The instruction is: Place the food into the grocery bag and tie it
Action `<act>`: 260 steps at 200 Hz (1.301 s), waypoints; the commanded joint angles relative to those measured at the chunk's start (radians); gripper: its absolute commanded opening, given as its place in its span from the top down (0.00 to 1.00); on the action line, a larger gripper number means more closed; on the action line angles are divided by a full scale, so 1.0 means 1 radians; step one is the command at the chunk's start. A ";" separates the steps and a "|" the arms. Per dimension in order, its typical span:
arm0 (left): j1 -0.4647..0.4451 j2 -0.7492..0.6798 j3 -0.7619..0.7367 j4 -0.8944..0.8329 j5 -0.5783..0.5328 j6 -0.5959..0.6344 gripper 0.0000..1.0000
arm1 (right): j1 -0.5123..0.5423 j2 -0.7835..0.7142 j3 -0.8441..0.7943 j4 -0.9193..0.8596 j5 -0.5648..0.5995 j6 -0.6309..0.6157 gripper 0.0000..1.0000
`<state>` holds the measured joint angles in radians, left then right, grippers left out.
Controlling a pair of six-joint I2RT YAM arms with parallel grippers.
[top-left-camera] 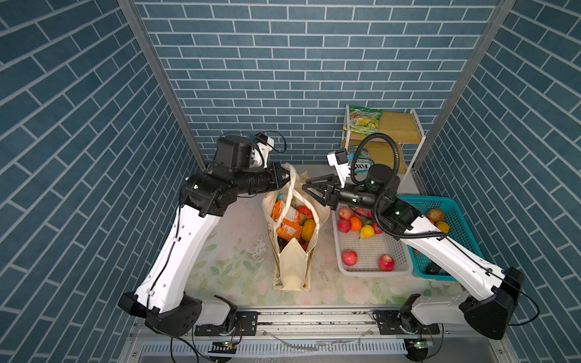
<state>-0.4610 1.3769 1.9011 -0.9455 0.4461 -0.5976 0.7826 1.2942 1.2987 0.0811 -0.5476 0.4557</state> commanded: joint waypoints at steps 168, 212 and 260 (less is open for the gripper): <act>0.009 0.066 0.165 -0.061 0.055 0.043 1.00 | -0.053 0.141 -0.099 0.127 -0.268 -0.188 1.00; 0.009 0.077 0.163 -0.049 0.068 0.041 1.00 | -0.048 0.223 -0.138 0.404 -0.396 -0.080 1.00; 0.023 0.080 0.148 -0.041 0.085 0.043 1.00 | -0.047 0.304 -0.182 0.926 -0.430 0.285 1.00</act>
<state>-0.4515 1.4532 2.0342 -1.0569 0.4995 -0.5617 0.7322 1.5688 1.1271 0.6281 -0.9279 0.5064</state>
